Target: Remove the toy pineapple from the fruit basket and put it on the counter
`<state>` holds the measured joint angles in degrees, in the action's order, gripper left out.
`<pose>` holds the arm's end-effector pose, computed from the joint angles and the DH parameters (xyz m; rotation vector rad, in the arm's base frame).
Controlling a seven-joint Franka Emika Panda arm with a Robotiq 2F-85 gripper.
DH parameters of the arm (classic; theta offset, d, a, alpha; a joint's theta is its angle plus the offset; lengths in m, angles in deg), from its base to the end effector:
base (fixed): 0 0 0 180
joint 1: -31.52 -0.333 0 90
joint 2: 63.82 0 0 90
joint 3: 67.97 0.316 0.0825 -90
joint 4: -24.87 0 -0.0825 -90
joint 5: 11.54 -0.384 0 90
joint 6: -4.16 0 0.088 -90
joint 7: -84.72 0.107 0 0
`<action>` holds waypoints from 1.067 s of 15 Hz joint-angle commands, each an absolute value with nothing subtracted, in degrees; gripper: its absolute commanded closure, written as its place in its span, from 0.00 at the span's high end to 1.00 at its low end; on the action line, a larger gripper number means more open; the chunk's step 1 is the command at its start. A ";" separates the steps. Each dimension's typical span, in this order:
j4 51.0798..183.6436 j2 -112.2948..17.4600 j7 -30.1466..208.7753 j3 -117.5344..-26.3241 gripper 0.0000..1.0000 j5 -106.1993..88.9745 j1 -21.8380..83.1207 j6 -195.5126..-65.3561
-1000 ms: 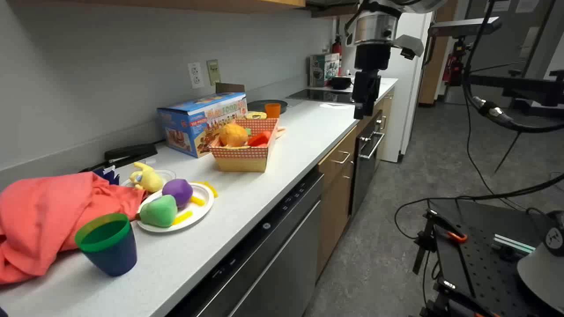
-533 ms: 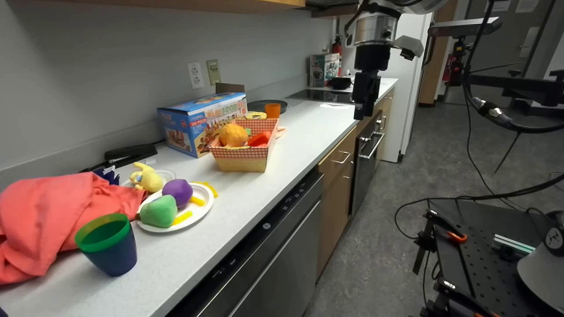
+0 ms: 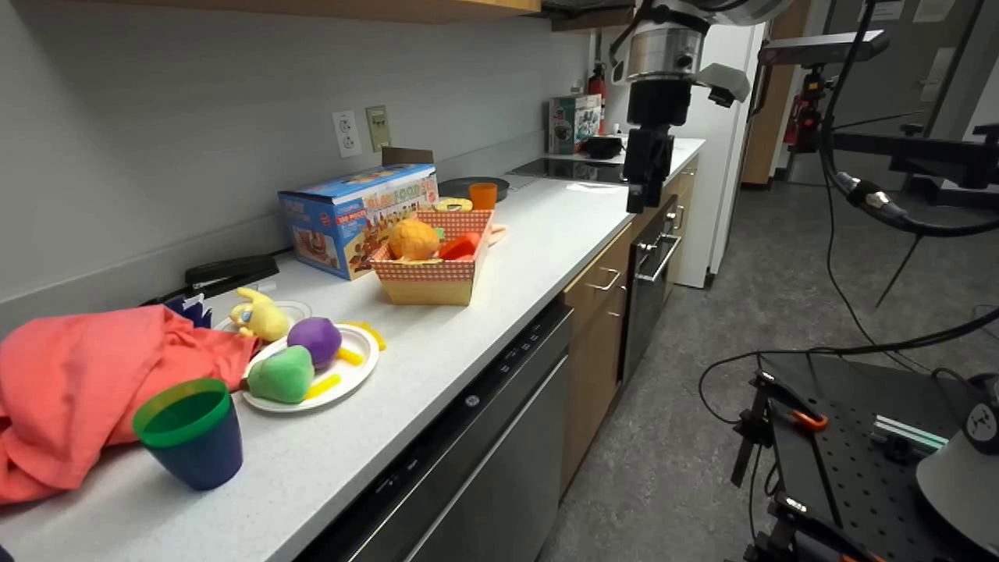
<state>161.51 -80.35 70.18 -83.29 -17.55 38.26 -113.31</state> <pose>0.4154 -0.1644 0.4233 -2.9544 0.2513 0.0049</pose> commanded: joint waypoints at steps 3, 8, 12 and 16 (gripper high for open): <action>159.86 -76.80 71.58 -80.27 1.00 -18.01 37.90 -115.66; 159.74 -75.93 71.43 -78.77 1.00 -17.67 38.46 -116.15; 158.93 -74.91 71.75 -78.55 1.00 -17.86 38.38 -116.33; 158.27 -74.15 72.09 -78.42 1.00 -17.76 38.37 -118.01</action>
<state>159.28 -75.00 71.52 -78.85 -17.62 38.20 -116.74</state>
